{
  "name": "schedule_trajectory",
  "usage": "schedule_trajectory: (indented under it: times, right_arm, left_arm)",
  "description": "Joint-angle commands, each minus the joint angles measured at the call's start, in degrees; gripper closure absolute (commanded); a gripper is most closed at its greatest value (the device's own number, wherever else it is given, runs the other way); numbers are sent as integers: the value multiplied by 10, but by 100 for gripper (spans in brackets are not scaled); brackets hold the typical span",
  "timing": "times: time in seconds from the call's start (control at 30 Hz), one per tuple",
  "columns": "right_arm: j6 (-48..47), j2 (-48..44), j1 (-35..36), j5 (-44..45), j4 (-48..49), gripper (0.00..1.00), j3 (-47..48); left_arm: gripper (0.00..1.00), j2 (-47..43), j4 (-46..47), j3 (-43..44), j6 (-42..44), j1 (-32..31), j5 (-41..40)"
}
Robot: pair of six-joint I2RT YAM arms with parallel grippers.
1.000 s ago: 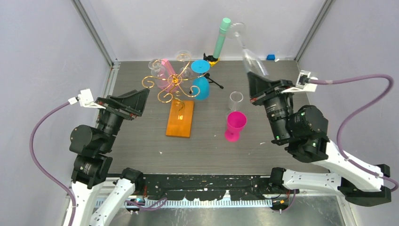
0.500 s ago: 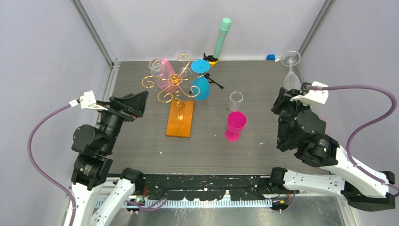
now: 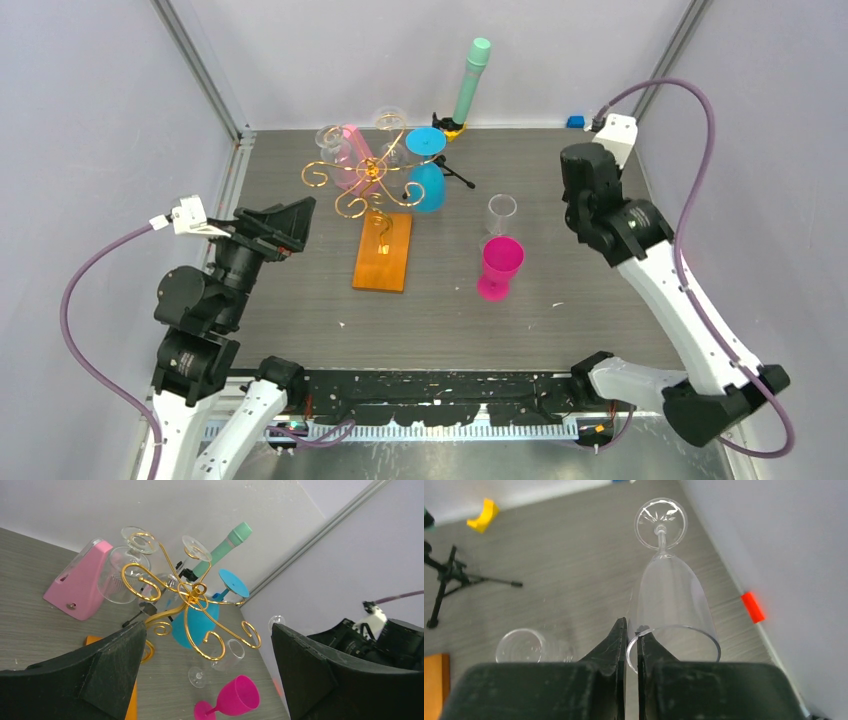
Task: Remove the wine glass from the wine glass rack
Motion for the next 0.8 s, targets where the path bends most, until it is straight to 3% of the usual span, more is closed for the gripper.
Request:
schedule_trajectory:
  times: [0.0, 0.23, 0.37, 0.77]
  right_arm:
    - [49, 42, -77, -197, -122, 100, 73]
    - [62, 80, -157, -402, -168, 100, 66]
    - [60, 103, -171, -455, -186, 100, 57]
    - [45, 159, -173, -464, -236, 100, 81]
  left_arm:
    - [1, -8, 3, -5, 8, 1, -13]
    - [1, -19, -4, -14, 17, 1, -23]
    - [1, -26, 0, -23, 23, 1, -31]
    - [0, -42, -10, -30, 63, 1, -49]
